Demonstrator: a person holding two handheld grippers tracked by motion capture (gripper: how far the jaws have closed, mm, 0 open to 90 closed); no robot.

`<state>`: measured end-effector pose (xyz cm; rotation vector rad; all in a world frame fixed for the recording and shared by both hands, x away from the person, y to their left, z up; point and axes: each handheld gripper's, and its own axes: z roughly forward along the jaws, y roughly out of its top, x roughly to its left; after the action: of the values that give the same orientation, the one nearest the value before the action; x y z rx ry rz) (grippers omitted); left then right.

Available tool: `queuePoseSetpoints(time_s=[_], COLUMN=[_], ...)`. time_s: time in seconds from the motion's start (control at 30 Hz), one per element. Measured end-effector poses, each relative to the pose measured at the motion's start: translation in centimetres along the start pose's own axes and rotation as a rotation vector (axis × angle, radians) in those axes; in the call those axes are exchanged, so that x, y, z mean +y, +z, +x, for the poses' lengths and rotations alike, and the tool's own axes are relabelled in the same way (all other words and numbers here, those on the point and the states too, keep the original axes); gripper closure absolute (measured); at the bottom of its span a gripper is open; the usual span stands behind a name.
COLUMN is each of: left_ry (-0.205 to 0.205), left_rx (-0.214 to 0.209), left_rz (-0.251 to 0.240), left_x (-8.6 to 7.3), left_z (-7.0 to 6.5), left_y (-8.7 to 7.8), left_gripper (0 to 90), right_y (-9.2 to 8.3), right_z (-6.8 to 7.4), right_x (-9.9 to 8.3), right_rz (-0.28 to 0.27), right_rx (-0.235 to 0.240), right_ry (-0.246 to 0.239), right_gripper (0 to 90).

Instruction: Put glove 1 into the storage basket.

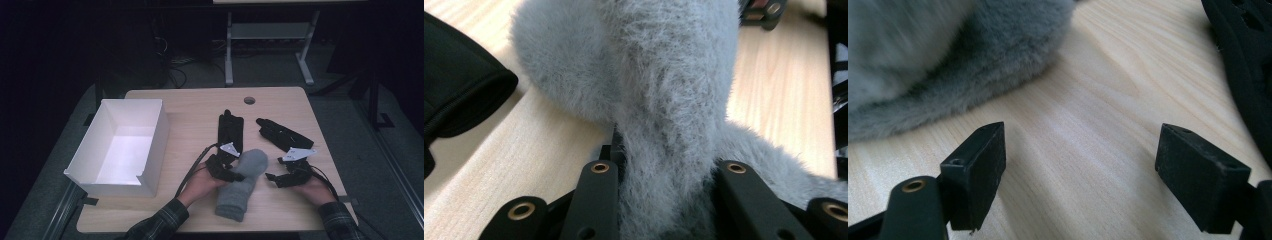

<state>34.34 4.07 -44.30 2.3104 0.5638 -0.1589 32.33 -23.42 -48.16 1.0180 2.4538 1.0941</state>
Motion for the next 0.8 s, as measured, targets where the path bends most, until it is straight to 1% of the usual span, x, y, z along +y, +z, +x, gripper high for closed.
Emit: queuePoseSetpoints(time_s=[0.03, 0.07, 0.1, 0.17, 0.23, 0.3, 0.33, 0.37, 0.43, 0.47, 0.5, 0.53, 0.57, 0.6, 0.63, 0.67, 0.73, 0.8], left_ry=[0.007, 0.006, 0.014, 0.015, 0.023, 0.022, 0.022, 0.022, 0.015, 0.013, 0.013, 0.016, 0.017, 0.018, 0.018, 0.018, 0.002, 0.003], left_rx=[-0.004, -0.004, 0.001, -0.005, 0.009, 0.018, 0.018, 0.032, 0.049, 0.057, 0.057, 0.068, 0.088, 0.097, 0.097, 0.122, 0.133, 0.15], left_rz=[-0.001, -0.012, -0.017, -0.038, -0.057, -0.081, -0.081, -0.098, -0.126, -0.131, -0.131, -0.141, -0.152, -0.162, -0.162, -0.17, -0.192, -0.199], left_x=[0.1, 0.2, 0.3, 0.5, 0.8, 1.0, 1.0, 1.3, 1.6, 1.8, 1.8, 2.0, 2.4, 2.6, 2.6, 2.9, 3.1, 3.3], left_z=[0.0, -0.2, -0.3, -0.5, -0.7, -0.7, -0.7, -0.6, -0.5, -0.5, -0.5, -0.4, -0.2, -0.1, -0.1, 0.1, 0.3, 0.5], left_y=[-0.3, -0.5, -0.9, -1.7, -2.7, -3.7, -3.7, -4.9, -6.1, -6.7, -6.7, -7.4, -8.7, -9.4, -9.4, -10.8, -12.2, -13.7], left_gripper=[72.2, 72.2, 72.3, 72.3, 72.3, 72.2, 72.2, 72.2, 72.2, 72.2, 72.2, 72.2, 72.1, 72.2, 72.2, 72.2, 72.1, 72.1], right_y=[0.0, 0.0, 0.0, 0.0, 0.0, 0.0, 0.0, 0.0, 0.0, 0.0, 0.0, 0.0, 0.0, 0.0, 0.0, 0.0, 0.0, 0.0], right_z=[0.0, 0.0, 0.0, 0.0, 0.0, 0.0, 0.0, 0.0, 0.0, 0.0, 0.0, 0.0, 0.0, 0.0, 0.0, 0.0, 0.0, 0.0], right_x=[0.0, 0.0, 0.0, 0.0, 0.0, 0.0, 0.0, 0.0, 0.0, 0.0, 0.0, 0.0, 0.0, 0.0, 0.0, 0.0, 0.0, 0.0], right_rz=[0.0, 0.0, -0.001, -0.001, -0.002, -0.002, -0.002, -0.001, -0.001, -0.001, -0.001, -0.002, -0.002, -0.001, -0.001, -0.002, -0.002, -0.002], right_rx=[0.0, 0.0, 0.0, 0.0, 0.0, -0.001, -0.001, -0.001, -0.001, -0.001, -0.001, -0.002, -0.002, -0.002, -0.002, -0.001, -0.001, -0.001], right_ry=[0.0, 0.0, 0.001, 0.0, 0.001, 0.003, 0.002, 0.003, 0.004, 0.004, 0.004, 0.004, 0.004, 0.004, 0.004, 0.006, 0.006, 0.006], right_gripper=[20.3, 20.3, 20.3, 20.2, 20.2, 20.1, 20.1, 20.1, 20.0, 19.9, 19.9, 19.9, 19.9, 19.9, 19.9, 19.9, 19.9, 19.9])
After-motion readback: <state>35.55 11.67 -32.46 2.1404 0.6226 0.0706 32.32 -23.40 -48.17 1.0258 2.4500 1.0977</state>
